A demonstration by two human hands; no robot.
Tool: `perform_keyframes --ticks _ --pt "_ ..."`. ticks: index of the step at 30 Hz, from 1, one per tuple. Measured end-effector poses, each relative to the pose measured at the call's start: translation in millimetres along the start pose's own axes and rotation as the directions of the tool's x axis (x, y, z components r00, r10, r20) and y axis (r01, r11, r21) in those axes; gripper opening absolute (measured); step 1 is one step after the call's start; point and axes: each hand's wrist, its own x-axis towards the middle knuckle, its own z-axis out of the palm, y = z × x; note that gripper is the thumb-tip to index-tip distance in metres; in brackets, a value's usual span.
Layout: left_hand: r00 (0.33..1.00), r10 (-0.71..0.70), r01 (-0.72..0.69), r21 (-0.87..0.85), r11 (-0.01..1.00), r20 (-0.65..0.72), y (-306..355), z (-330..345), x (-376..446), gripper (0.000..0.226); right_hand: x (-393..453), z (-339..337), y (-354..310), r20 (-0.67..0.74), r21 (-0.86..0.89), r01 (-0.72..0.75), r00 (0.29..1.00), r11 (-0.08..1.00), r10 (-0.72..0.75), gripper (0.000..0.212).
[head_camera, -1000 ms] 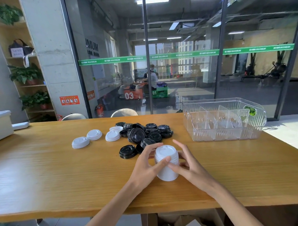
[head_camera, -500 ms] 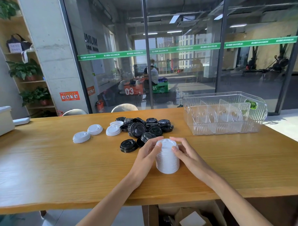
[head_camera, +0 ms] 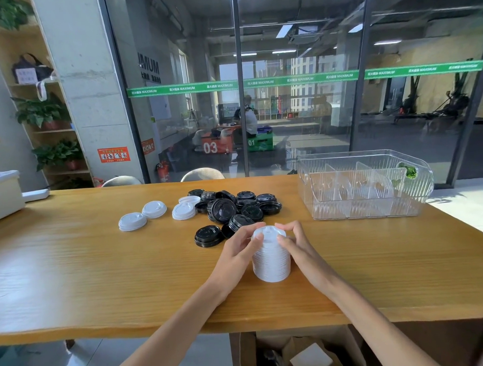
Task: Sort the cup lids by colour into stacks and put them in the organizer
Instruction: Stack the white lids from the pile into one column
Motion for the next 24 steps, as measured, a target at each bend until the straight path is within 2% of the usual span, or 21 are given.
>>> perform_keyframes --ticks 11,17,20,24 --pt "1.0 -0.016 0.016 -0.004 1.0 0.017 0.6 1.0 -1.6 0.043 -1.4 0.6 0.6 0.034 0.023 0.002 0.999 1.0 -0.002 0.041" --pt "0.999 -0.032 0.032 -0.008 0.999 0.019 1.1 1.5 0.4 0.043 0.0 0.4 -0.8 0.048 0.034 -0.017 0.999 0.999 0.015 0.034" --pt "0.999 -0.042 0.043 -0.038 0.998 0.024 0.6 0.5 0.5 0.034 -2.8 -0.3 -1.2 0.038 0.041 -0.033 0.999 0.999 0.031 0.039" --pt "0.999 -0.027 0.028 -0.036 0.999 0.025 -0.3 -0.7 0.2 0.032 -6.2 -1.8 -1.7 0.021 0.022 -0.046 0.999 0.999 0.046 0.053"
